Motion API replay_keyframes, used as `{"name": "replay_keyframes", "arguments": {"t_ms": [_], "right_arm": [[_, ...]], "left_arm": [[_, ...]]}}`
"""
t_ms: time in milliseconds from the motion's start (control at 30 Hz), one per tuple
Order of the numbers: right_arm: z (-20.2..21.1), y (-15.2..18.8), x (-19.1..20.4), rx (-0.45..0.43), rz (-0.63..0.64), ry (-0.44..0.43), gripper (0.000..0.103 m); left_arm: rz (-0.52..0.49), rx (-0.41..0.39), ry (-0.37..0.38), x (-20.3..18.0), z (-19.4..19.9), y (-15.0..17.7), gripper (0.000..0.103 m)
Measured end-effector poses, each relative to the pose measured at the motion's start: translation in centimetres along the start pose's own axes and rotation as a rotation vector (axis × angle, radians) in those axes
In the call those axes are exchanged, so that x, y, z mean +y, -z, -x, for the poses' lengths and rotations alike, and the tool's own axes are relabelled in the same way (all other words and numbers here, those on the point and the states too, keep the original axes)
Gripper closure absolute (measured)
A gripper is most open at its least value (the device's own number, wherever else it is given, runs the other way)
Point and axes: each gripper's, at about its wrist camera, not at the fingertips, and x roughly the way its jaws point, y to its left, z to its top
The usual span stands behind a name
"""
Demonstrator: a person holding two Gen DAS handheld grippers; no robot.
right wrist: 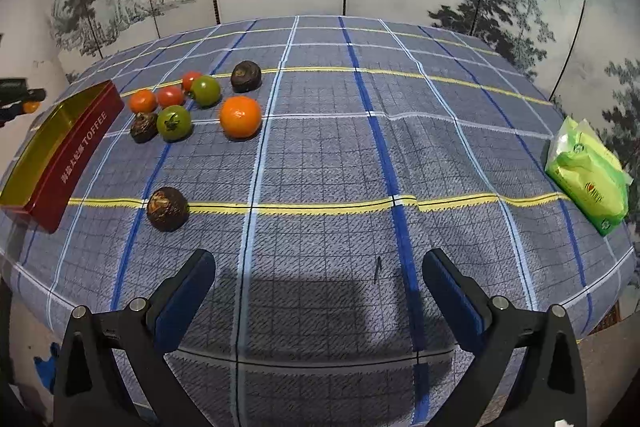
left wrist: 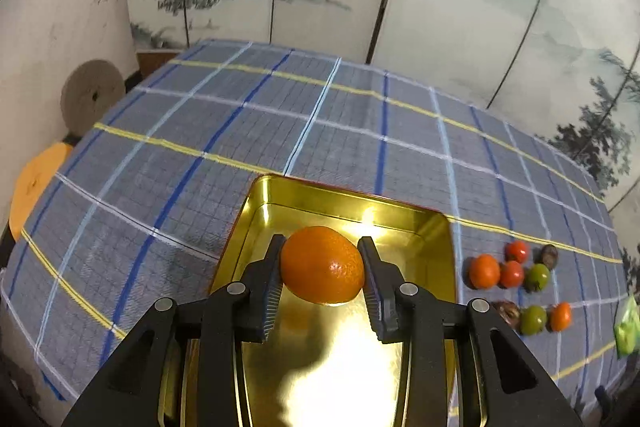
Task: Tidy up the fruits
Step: 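Carry the mandarin over the gold tin and open the left tool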
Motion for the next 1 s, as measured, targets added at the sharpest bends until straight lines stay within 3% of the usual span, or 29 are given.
{"name": "replay_keyframes", "arguments": {"t_ms": [400,900,933,1000], "right_arm": [[-0.2,0.2,1.2,0.017,0.040,0.011,0.000],[-1.6,0.5,3.5,0.061,0.098,0.011,0.000],[-1.5,0.5,3.6,0.061,0.099,0.011,0.000],[-1.5,0.5,3.8,0.060,0.102,0.011,0.000]], "left_arm": [[0.012,0.153,-0.084,-0.7,-7.3,-0.8,0.066],[0.040,0.175,-0.083,0.0,-9.4,-0.4,0.064],[0.036,0.176,-0.092,-0.1,-9.3,-0.4,0.063],[0.030,0.182,-0.082,-0.1,-9.4,-0.4,0.051]]}}
